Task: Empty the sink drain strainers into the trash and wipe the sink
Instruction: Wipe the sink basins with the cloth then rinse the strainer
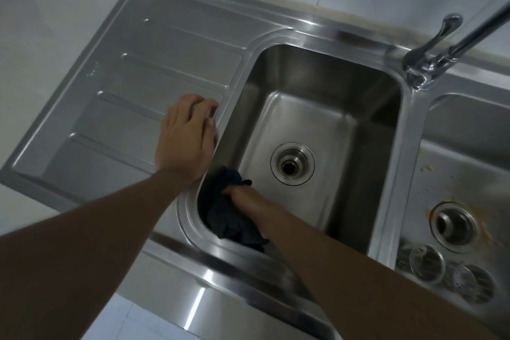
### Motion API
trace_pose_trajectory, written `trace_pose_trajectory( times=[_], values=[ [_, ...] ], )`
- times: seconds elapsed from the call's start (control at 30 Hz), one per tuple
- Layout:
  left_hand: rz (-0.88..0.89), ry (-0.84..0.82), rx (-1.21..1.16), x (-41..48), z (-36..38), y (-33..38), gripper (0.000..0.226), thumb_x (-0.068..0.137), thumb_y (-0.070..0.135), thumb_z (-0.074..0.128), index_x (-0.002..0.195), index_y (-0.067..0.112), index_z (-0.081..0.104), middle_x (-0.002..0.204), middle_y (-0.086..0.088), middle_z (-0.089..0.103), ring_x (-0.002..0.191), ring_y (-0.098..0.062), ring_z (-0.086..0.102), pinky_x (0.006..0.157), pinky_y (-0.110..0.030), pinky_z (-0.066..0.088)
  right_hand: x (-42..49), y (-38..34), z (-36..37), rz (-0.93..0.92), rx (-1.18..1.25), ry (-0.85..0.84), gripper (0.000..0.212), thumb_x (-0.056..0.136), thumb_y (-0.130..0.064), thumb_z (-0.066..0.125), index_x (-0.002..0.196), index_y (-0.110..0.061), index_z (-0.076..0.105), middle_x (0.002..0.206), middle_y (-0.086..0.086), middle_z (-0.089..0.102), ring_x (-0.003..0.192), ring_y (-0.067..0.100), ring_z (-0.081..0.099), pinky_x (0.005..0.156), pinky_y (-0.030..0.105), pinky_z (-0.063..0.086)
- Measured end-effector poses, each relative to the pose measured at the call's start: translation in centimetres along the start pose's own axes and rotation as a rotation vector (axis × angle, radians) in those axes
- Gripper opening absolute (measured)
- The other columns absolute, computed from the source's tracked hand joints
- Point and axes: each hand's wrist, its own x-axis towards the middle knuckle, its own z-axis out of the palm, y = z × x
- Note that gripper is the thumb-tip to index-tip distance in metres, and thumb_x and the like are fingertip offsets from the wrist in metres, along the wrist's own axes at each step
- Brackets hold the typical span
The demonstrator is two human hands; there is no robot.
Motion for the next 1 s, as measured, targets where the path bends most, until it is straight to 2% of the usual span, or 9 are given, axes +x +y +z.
trace_pose_trajectory(
  times=[0.17,0.3,0.4,0.5,0.6,0.73,0.83,0.93,1.0],
  values=[
    [-0.003,-0.018,0.013,0.1,0.1,-0.1,0.036,0.100,0.028,0.038,0.134,0.025,0.048,0.138,-0.002,0.044,0.123,-0.024,0.047,0.108,-0.042,0.037,3.9,-4.1,0.9,-0.181,0.264,0.219,0.044,0.092,-0.021,0.045,0.134,-0.016,0.054,0.124,0.019,0.064,0.107,0.034,0.064,0.096,0.048,0.053],
    [-0.002,-0.035,0.023,0.2,0.1,-0.1,0.036,0.101,0.028,0.036,0.136,0.025,0.046,0.140,-0.001,0.043,0.128,-0.023,0.043,0.112,-0.046,0.034,5.5,-9.1,-1.9,-0.411,0.423,0.264,0.053,0.094,-0.023,0.047,0.147,-0.025,0.042,0.124,0.014,0.064,0.104,0.030,0.063,0.078,0.036,0.053],
    [0.001,-0.058,0.048,0.2,0.1,0.1,0.040,0.102,0.029,0.033,0.140,0.024,0.044,0.144,-0.001,0.042,0.137,-0.022,0.039,0.116,-0.048,0.030,4.9,-7.4,-1.1,-0.444,0.262,0.285,0.059,0.096,-0.026,0.042,0.153,-0.032,0.028,0.133,0.010,0.058,0.106,0.022,0.059,0.073,0.030,0.046],
    [-0.018,-0.097,0.099,0.2,0.0,0.2,0.049,0.103,0.031,0.027,0.150,0.024,0.037,0.151,-0.001,0.039,0.145,-0.022,0.032,0.120,-0.049,0.024,4.7,-5.3,-0.2,-0.391,0.191,0.271,0.057,0.098,-0.023,0.039,0.154,-0.026,0.029,0.142,0.011,0.051,0.116,0.026,0.054,0.089,0.033,0.042],
    [-0.021,-0.119,0.119,0.2,0.0,0.2,0.052,0.103,0.033,0.025,0.153,0.024,0.033,0.154,-0.001,0.036,0.148,-0.021,0.029,0.121,-0.048,0.021,5.6,-9.8,-1.8,-0.485,0.295,0.350,0.055,0.098,-0.022,0.044,0.152,-0.027,0.034,0.143,0.013,0.051,0.122,0.030,0.053,0.106,0.041,0.042],
    [-0.012,-0.112,0.127,0.3,0.2,0.1,0.052,0.102,0.031,0.027,0.154,0.025,0.032,0.153,0.000,0.036,0.149,-0.021,0.028,0.122,-0.046,0.019,5.4,-16.9,-3.3,-0.658,0.337,0.494,0.064,0.098,-0.025,0.046,0.158,-0.029,0.023,0.147,0.007,0.047,0.120,0.023,0.049,0.106,0.032,0.037],
    [-0.014,-0.117,0.136,0.2,0.1,0.1,0.053,0.102,0.033,0.026,0.154,0.024,0.032,0.154,-0.001,0.037,0.149,-0.021,0.027,0.122,-0.047,0.019,4.4,-13.8,-1.8,-0.684,0.230,0.487,0.063,0.100,-0.026,0.045,0.157,-0.034,0.020,0.148,0.002,0.046,0.116,0.013,0.047,0.096,0.023,0.034],
    [-0.027,-0.119,0.139,0.2,-0.1,0.3,0.054,0.102,0.033,0.025,0.154,0.024,0.033,0.155,-0.001,0.036,0.150,-0.020,0.025,0.122,-0.046,0.019,3.8,-10.3,-1.3,-0.747,0.168,0.402,0.060,0.101,-0.026,0.044,0.156,-0.036,0.022,0.128,-0.021,0.055,0.096,-0.014,0.055,0.076,0.003,0.039],
    [-0.030,-0.118,0.133,0.2,-0.1,0.5,0.054,0.102,0.032,0.026,0.154,0.024,0.033,0.155,-0.001,0.036,0.151,-0.020,0.024,0.123,-0.047,0.018,4.0,-12.3,-1.8,-0.807,0.157,0.447,0.059,0.101,-0.021,0.046,0.156,-0.030,0.025,0.141,-0.015,0.052,0.113,-0.011,0.052,0.084,0.001,0.038]
  ],
)
